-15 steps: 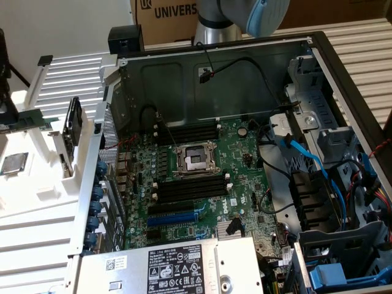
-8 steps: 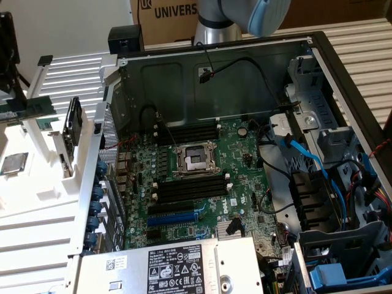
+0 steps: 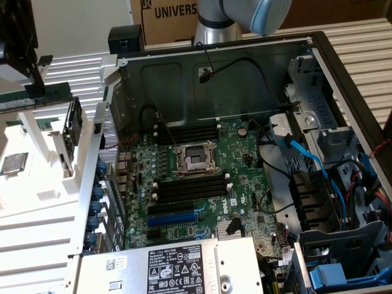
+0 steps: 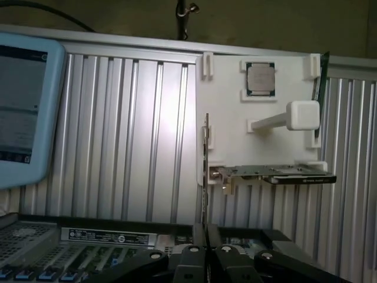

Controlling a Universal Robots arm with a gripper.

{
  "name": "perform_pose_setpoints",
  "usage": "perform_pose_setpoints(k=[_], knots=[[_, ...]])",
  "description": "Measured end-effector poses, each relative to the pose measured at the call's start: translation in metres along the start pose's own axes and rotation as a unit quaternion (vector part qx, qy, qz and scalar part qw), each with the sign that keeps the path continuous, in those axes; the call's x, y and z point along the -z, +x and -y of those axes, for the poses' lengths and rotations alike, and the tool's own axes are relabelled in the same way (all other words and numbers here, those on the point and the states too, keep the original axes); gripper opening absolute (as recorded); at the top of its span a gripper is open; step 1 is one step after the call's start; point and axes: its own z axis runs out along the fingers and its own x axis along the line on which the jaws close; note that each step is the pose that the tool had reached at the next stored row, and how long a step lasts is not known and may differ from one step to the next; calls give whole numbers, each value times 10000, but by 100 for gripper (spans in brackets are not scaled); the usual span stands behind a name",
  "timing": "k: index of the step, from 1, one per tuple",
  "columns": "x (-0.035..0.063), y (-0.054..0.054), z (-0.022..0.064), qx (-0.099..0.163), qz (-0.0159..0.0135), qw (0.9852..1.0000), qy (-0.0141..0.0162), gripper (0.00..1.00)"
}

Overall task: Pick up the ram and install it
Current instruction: 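Pick up the ram and move it above insertion slot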

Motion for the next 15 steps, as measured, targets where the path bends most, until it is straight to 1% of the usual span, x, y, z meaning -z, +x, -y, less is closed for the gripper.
perform_pose_setpoints(k=[7, 15], knots=[[37, 23, 317, 1, 0, 10000, 0, 13], [52, 44, 681, 0, 0, 10000, 0, 13]])
